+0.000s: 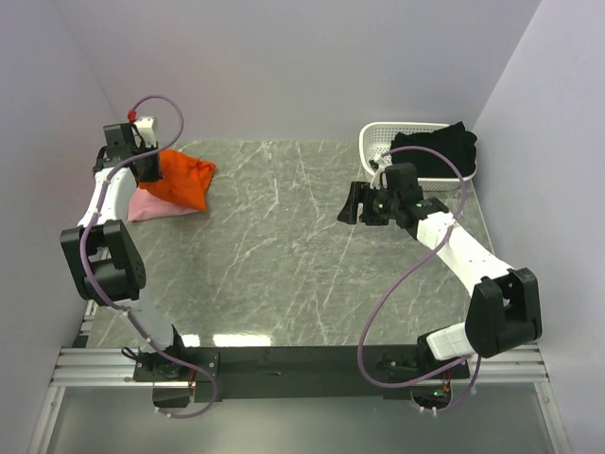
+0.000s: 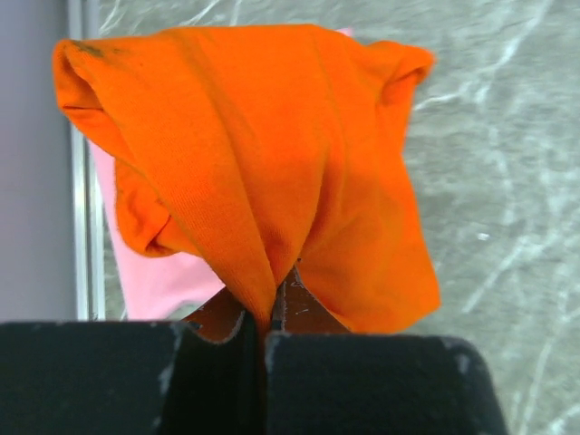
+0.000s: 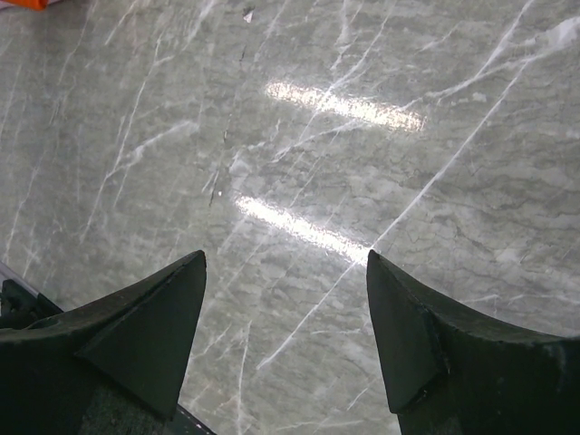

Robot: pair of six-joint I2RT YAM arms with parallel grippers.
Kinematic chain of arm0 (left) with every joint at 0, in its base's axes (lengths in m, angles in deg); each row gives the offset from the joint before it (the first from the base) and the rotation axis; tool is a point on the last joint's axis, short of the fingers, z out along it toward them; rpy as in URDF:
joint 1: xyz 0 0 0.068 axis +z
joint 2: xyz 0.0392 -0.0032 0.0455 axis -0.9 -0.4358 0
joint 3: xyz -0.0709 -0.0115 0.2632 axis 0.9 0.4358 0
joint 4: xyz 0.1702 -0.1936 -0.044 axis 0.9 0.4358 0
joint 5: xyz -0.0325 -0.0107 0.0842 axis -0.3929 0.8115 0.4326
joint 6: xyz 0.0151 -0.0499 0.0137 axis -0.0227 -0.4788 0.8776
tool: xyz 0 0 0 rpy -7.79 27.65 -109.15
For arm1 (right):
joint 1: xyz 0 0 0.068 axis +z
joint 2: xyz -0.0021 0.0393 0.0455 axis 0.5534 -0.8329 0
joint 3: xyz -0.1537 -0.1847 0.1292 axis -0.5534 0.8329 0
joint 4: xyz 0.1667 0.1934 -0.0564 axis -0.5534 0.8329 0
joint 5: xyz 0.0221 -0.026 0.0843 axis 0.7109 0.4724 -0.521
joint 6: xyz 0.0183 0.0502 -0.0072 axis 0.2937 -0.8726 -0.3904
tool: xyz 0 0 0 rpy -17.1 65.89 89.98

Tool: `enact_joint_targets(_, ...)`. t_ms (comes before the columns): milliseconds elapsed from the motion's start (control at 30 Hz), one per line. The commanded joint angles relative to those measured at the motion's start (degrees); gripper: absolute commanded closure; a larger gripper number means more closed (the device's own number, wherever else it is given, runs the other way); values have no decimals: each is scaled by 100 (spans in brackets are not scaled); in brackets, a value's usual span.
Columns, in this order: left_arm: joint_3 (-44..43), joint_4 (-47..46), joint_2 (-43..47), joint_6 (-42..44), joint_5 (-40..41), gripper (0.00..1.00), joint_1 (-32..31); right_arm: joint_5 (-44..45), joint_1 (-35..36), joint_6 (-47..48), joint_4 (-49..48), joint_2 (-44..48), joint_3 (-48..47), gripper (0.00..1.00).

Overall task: Fold and stack the t-shirts
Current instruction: Neatly place the folded tshirt to the corner

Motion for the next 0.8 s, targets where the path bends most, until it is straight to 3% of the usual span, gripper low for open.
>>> enact_joint_targets(0, 70, -553, -56, 18, 305, 100, 135, -47, -47, 104, -173, 268, 29, 22)
enact_joint_targets(133, 114, -675, -294, -175, 630, 99, 206, -100, -47, 104, -182, 286, 46, 22)
enact_joint_targets(200, 27, -658, -522, -307, 981, 92, 197, -109, -56, 104, -182, 312, 64, 22)
enact_joint_targets(233, -44, -623, -610, -481, 1400, 76, 223, -109, -47, 104, -182, 312, 73, 22)
enact_joint_targets(333, -378, -422, -865, -946, 2295, 49, 232, -118, -47, 86, -191, 339, 73, 22)
enact_joint_targets(400, -615, -280, -892, -1141, 2589, 37, 241, -152, -47, 77, -199, 330, 82, 22)
enact_joint_targets(433, -668, -202, -866, -1360, 2765, 24, 241, -153, -47, 77, -208, 330, 73, 21)
enact_joint_targets(533, -739, -148, -541, -1642, 3153, 9, 215, -179, -47, 77, -208, 295, 82, 21)
enact_joint_targets(767, -440, -228, 1135, -1941, 3276, 3, -487, -74, -47, 69, -156, 356, 55, 21)
